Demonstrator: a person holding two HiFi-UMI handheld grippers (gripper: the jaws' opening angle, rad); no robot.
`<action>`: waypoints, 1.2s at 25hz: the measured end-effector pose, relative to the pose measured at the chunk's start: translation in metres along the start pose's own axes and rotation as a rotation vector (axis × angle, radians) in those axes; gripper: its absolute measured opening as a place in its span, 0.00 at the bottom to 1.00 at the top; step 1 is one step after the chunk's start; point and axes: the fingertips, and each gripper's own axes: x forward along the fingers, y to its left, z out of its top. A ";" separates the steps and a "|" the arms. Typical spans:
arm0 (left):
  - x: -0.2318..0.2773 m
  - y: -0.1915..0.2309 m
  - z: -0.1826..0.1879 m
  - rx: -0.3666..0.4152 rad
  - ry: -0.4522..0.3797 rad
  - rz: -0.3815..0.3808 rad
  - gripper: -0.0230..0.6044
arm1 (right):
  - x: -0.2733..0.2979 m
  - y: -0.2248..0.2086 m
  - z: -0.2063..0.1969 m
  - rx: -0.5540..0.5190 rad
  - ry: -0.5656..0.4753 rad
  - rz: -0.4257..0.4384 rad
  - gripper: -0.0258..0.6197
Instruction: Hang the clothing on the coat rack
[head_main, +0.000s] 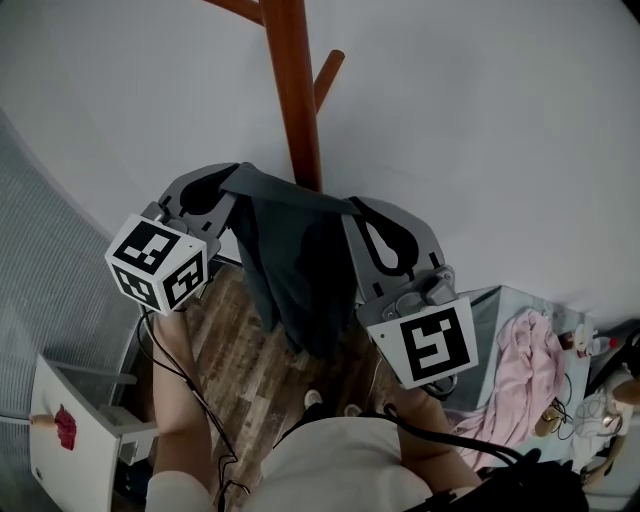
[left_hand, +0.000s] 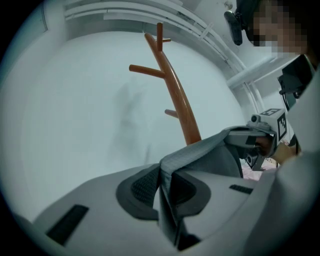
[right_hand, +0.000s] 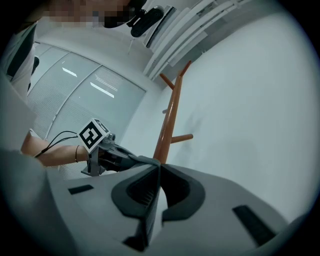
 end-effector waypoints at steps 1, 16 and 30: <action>0.000 -0.001 -0.004 -0.005 0.008 -0.001 0.09 | -0.001 0.001 -0.003 0.003 0.005 0.002 0.08; 0.001 -0.008 -0.042 -0.063 0.094 0.003 0.09 | -0.004 0.011 -0.035 0.027 0.061 0.033 0.08; -0.004 -0.012 -0.067 -0.116 0.121 0.028 0.09 | -0.007 0.022 -0.056 0.037 0.094 0.052 0.08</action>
